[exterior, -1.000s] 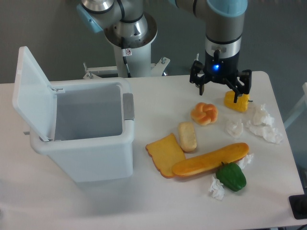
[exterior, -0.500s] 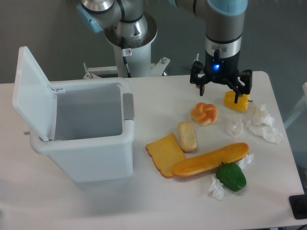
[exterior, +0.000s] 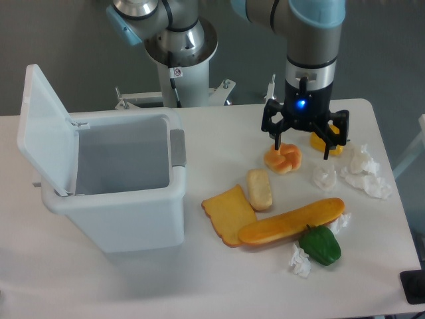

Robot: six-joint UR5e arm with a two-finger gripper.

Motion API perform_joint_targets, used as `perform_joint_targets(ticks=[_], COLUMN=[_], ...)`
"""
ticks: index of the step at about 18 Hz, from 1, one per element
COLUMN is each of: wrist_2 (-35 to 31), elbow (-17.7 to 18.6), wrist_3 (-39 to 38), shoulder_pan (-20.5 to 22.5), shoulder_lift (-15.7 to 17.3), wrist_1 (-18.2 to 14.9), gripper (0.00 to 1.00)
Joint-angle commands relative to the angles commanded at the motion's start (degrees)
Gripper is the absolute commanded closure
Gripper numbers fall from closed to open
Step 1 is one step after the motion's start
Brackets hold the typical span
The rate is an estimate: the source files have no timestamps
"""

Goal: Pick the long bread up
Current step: 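Move the gripper down toward the long orange bread loaf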

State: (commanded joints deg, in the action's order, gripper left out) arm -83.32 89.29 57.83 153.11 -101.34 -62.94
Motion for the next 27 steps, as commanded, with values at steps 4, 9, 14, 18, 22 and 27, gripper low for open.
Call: perform_joint_targets(ticks=[4, 9, 14, 18, 22, 27], wrist_2=[0.3, 0.2, -1.0, -1.1, -1.1, 3.0], elbow=[0.3, -0.3, 0.4, 0.3, 0.3, -0.5], wrist_3=[0.6, 1.0, 1.0, 5.1, 9.7, 18.8], shoulder_pan=[-1.2, -4.2, -5.9, -6.2, -6.4, -6.3], shoulder_lift=[-1.8, -5.3, -7.9, -8.2, -8.4, -10.9], wrist_1=[1.4, 3.7, 6.0, 5.9, 5.7, 5.5], gripper=[0.0, 0.0, 0.0, 0.0, 0.0, 0.0])
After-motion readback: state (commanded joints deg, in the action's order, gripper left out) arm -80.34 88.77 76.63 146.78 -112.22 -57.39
